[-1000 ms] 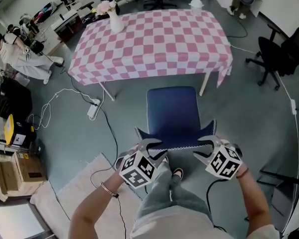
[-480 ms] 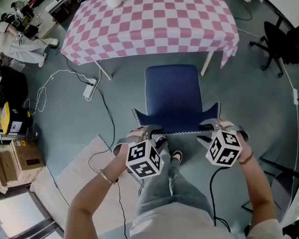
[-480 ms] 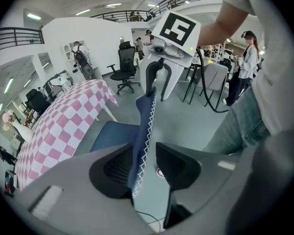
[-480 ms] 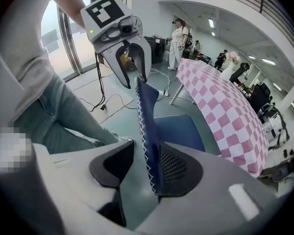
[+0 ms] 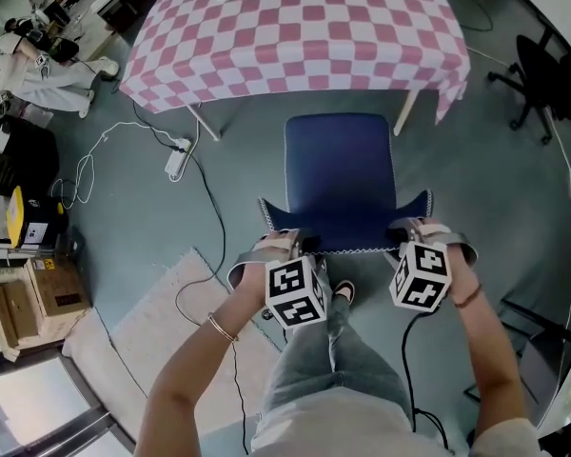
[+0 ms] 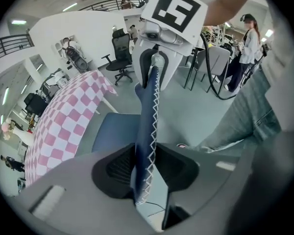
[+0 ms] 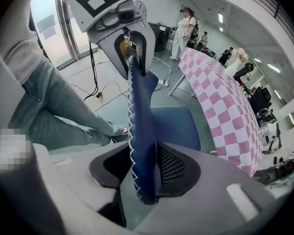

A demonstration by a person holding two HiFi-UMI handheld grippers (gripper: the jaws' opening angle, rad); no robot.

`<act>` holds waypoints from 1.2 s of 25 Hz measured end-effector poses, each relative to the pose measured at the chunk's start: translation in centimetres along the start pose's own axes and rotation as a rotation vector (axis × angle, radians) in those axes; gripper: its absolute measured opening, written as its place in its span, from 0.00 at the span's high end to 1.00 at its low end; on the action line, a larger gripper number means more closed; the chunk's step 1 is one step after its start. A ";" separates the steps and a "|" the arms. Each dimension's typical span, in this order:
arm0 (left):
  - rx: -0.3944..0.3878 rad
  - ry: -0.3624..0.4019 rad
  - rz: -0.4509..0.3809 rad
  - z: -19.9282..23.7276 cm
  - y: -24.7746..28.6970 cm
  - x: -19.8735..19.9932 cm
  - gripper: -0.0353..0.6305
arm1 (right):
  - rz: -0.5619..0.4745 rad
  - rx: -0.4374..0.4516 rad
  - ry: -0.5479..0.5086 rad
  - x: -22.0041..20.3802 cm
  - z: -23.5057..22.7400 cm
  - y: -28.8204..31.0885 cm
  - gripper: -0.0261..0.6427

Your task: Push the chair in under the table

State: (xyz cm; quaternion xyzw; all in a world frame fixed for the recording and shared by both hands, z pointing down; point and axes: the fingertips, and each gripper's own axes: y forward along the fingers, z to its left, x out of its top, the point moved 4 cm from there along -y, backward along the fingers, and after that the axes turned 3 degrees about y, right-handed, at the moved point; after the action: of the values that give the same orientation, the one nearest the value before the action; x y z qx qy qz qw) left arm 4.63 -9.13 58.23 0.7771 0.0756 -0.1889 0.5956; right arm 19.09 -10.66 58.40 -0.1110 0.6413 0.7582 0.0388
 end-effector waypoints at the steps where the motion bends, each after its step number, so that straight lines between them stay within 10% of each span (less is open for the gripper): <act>1: 0.001 -0.026 0.001 0.0 0.0 -0.1 0.77 | 0.000 -0.013 0.007 0.1 0.1 0.2 0.73; 30: 0.068 -0.175 0.021 5.4 1.3 -0.2 0.76 | -0.044 -0.102 0.080 0.8 -5.0 1.6 0.81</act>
State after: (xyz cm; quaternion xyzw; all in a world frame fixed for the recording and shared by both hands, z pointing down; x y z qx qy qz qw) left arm 3.79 -14.64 58.26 0.7781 0.0087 -0.2522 0.5752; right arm 18.58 -15.86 58.96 -0.1570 0.6005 0.7837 0.0244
